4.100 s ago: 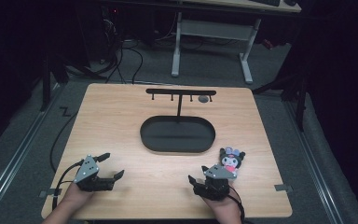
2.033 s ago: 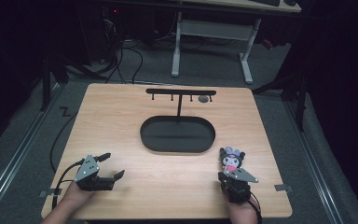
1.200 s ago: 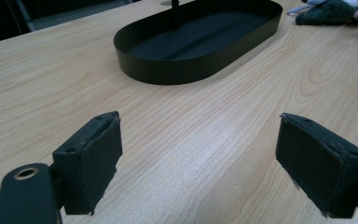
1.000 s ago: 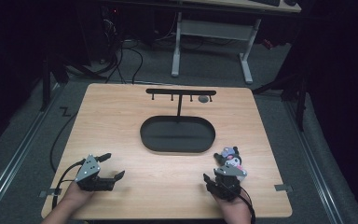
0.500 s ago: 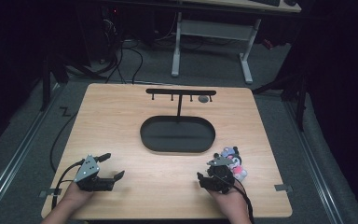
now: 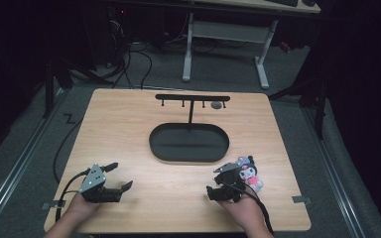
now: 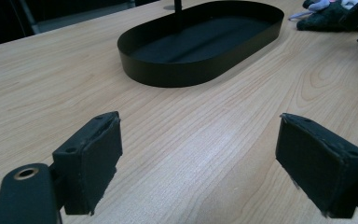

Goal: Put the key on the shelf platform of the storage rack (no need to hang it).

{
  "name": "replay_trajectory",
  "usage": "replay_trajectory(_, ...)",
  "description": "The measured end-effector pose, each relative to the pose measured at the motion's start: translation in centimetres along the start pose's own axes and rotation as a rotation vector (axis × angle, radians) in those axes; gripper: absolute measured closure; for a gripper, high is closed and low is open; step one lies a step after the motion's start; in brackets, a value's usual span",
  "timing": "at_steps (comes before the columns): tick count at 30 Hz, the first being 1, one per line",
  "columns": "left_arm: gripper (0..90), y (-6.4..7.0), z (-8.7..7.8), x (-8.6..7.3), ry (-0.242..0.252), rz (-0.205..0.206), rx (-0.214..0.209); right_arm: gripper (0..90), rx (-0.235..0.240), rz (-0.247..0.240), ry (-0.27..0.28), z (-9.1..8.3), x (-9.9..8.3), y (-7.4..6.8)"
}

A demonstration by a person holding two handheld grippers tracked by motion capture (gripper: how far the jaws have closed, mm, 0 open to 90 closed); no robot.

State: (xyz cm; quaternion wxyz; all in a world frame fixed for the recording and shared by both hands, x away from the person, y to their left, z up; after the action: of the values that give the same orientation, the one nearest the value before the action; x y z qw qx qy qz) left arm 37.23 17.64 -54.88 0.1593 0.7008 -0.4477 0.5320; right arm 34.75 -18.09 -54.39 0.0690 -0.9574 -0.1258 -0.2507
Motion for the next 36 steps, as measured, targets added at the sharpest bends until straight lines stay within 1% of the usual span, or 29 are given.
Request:
replay_trajectory(1, 15.4, 0.0, 0.0, 0.0, 0.0, 0.0, 0.0, 28.7, 0.0, 0.0, 0.0, 0.0, 0.0, 0.0)
replay_trajectory(2, 15.4, 0.1, -0.1, 0.0, 0.006, 0.008, 0.0, 27.9, -0.005, -0.01, -0.021, 0.2, 0.0, 0.0)
replay_trajectory(4, 15.4, 0.1, 0.0, 0.0, 0.004, 0.007, 0.002, 27.6, -0.006, -0.017, -0.029, 0.0, 0.1, -0.1)
replay_trajectory(6, 15.4, 0.0, 0.0, 0.0, 0.003, 0.001, 0.0, 26.9, 0.001, -0.014, -0.038, 0.1, 0.0, -0.1)
replay_trajectory(7, 15.4, 0.0, 0.0, 0.0, 0.003, 0.004, 0.0, 26.0, -0.004, -0.014, -0.052, 0.1, -0.1, 0.0)
replay_trajectory(8, 15.4, 0.0, 0.0, 0.0, 0.003, 0.004, 0.0, 26.0, -0.004, -0.014, -0.052, 0.1, -0.1, 0.0)
replay_trajectory(9, 15.4, 0.0, 0.0, 0.0, 0.001, 0.005, 0.002, 26.0, 0.001, -0.045, -0.076, 0.2, -0.3, 0.0)
replay_trajectory(10, 15.4, 0.0, 0.0, 0.0, -0.001, 0.003, 0.002, 25.1, 0.0, -0.053, -0.08, 0.2, -0.3, 0.0)
replay_trajectory(11, 15.4, 0.0, 0.1, 0.0, -0.002, 0.001, 0.001, 22.8, 0.004, -0.045, -0.085, 0.1, -0.3, 0.0)
replay_trajectory(12, 15.4, 0.0, 0.0, 0.0, -0.002, 0.003, 0.0, 21.9, 0.001, -0.029, -0.077, 0.1, -0.3, 0.1)
replay_trajectory(13, 15.4, 0.0, 0.0, 0.0, 0.0, 0.004, 0.0, 21.2, 0.009, -0.006, -0.082, 0.2, -0.3, 0.2)
replay_trajectory(14, 15.4, 0.1, 0.0, 0.0, 0.001, 0.007, 0.0, 20.8, 0.019, 0.004, -0.09, 0.2, -0.3, 0.3)
replay_trajectory(17, 15.4, 0.1, 0.0, 0.0, 0.001, 0.007, -0.001, 20.0, 0.018, 0.014, -0.095, 0.1, -0.2, 0.4)
replay_trajectory(19, 15.4, 0.0, -0.1, 0.0, 0.0, 0.004, 0.002, 19.8, 0.014, 0.008, -0.104, 0.0, -0.2, 0.4)
replay_trajectory(21, 15.4, 0.1, -0.2, 0.0, 0.01, 0.009, 0.008, 18.4, 0.009, -0.002, -0.121, 0.0, -0.2, 0.3)
replay_trajectory(24, 15.4, 0.1, -0.1, 0.0, 0.008, 0.009, 0.006, 15.9, 0.008, -0.006, -0.134, -0.3, -0.2, 0.1)
replay_trajectory(25, 15.4, 0.1, -0.1, 0.0, 0.005, 0.004, 0.007, 15.1, 0.002, -0.02, -0.144, -0.7, -0.2, 0.0)
replay_trajectory(27, 15.4, 0.1, -0.1, 0.0, 0.008, 0.006, 0.004, 13.8, 0.004, -0.021, -0.152, -1.0, -0.2, 0.1)
replay_trajectory(28, 15.4, 0.1, -0.1, 0.0, 0.009, 0.005, 0.002, 12.0, -0.002, -0.027, -0.159, -1.2, -0.1, 0.1)
replay_trajectory(30, 15.4, 0.0, 0.1, 0.0, 0.003, -0.003, -0.002, 9.0, -0.009, -0.059, -0.162, -1.7, 0.0, 0.2)
replay_trajectory(32, 15.4, 0.0, 0.1, 0.0, 0.0, -0.006, 0.0, 8.0, -0.03, -0.075, -0.207, -2.1, 0.0, 0.4)
replay_trajectory(33, 15.4, 0.1, 0.0, 0.0, 0.002, 0.004, -0.004, 6.6, -0.041, -0.082, -0.22, -2.2, 0.0, 0.6)
replay_trajectory(36, 15.4, 0.1, 0.0, 0.0, 0.005, 0.011, -0.005, 5.6, -0.051, -0.081, -0.238, -2.5, 0.2, 0.7)
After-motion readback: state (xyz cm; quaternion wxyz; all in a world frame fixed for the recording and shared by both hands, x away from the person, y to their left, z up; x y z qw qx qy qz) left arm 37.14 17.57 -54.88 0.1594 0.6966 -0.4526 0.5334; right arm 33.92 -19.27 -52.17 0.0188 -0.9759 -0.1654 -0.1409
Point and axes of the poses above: each handheld gripper's, and its own axes: z roughly forward along the jaws, x roughly out of its top, y roughly to its right, the point moved 6 cm from there along z, roughly forward along the jaws, and after that the axes turned 13 degrees about z, right-handed, at the moved point
